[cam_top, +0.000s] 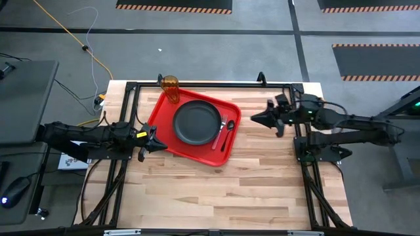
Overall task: Pick and place plate/cup/fork/spoon on tray
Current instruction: Return to Home Position
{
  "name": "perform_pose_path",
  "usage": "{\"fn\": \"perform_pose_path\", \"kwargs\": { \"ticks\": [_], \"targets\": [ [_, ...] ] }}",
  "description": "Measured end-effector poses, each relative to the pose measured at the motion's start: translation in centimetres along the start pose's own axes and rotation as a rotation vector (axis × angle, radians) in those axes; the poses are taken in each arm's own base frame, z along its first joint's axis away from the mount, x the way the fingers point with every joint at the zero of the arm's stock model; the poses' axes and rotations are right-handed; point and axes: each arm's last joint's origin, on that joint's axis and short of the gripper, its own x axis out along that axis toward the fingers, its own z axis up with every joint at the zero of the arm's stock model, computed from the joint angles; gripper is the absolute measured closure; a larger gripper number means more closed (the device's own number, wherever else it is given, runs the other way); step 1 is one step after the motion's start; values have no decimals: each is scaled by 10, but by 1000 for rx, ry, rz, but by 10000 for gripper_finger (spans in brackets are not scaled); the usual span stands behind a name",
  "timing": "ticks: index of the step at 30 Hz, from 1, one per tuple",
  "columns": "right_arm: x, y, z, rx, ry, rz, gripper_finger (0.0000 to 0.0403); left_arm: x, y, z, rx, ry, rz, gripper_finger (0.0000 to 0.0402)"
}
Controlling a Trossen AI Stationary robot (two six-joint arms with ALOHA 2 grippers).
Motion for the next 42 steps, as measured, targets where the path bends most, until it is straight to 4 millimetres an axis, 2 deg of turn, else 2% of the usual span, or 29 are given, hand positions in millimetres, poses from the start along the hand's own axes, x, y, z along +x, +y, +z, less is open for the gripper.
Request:
{"fn": "perform_pose_path", "kwargs": {
  "ticks": [9, 14, 19, 27, 34, 42],
  "targets": [
    [-58, 24, -6, -113, -38, -19, 402, 0, 0, 0, -2, 0, 0, 401],
    [-74, 19, -31, -88, -110, 4, 403, 0, 0, 0, -2, 0, 0, 401],
    [-80, 6, -59, -65, -221, 36, 403, 0, 0, 0, -2, 0, 0, 401],
    [-86, -13, -82, -77, -329, 23, 403, 0, 0, 0, -1, -1, 0, 401],
    [-91, -24, -96, -71, -374, 24, 403, 0, 0, 0, -1, 0, 0, 401],
    [-88, -28, -104, -118, -297, 8, 403, 0, 0, 0, -1, -1, 1, 401]
  ]
}}
